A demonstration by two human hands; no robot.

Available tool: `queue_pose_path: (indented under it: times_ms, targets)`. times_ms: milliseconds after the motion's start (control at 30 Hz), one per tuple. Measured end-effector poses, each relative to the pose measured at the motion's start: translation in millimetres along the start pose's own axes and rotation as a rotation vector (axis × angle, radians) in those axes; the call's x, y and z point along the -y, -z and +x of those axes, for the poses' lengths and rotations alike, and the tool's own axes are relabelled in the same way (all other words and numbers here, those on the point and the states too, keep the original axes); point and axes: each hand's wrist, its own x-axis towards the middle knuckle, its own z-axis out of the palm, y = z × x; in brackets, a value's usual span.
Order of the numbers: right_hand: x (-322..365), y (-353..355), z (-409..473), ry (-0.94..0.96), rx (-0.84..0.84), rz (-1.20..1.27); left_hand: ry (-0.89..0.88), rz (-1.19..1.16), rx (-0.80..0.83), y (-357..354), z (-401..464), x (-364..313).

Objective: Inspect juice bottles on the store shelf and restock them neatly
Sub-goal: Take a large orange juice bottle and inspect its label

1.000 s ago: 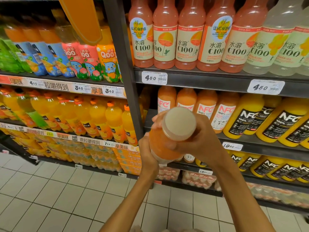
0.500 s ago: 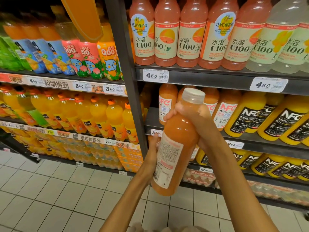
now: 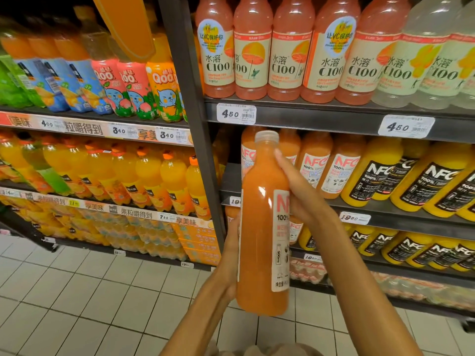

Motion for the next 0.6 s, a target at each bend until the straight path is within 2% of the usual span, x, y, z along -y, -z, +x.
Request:
queue_pose_path:
  times_ms: [100,267,400,500,600]
  targets:
    - [-12.3,-3.5,7.5,-0.094,0.041,0.157,0.054,-0.067,0.032,-1.8,-1.6,4.9]
    - [-12.4,-2.3,19.7,-0.090,-0.139,-0.026,-0.033,0.091,-0.081,6.0,-0.2,-3.0]
    - [-14.8,-0.8,26.7,-0.133,-0.235,-0.080,-0.020,0.046,-0.052,4.8,-6.4,-4.9]
    - [-17.0,2.4,30.6,-0.209,-0.220,-0.111,0.000,-0.023,-0.044,2.9,-9.4,-1.1]
    - [-22.1,10.0,32.3,-0.258,-0.176,-0.065,0.095,-0.124,-0.013,1.0,-14.5,-1.7]
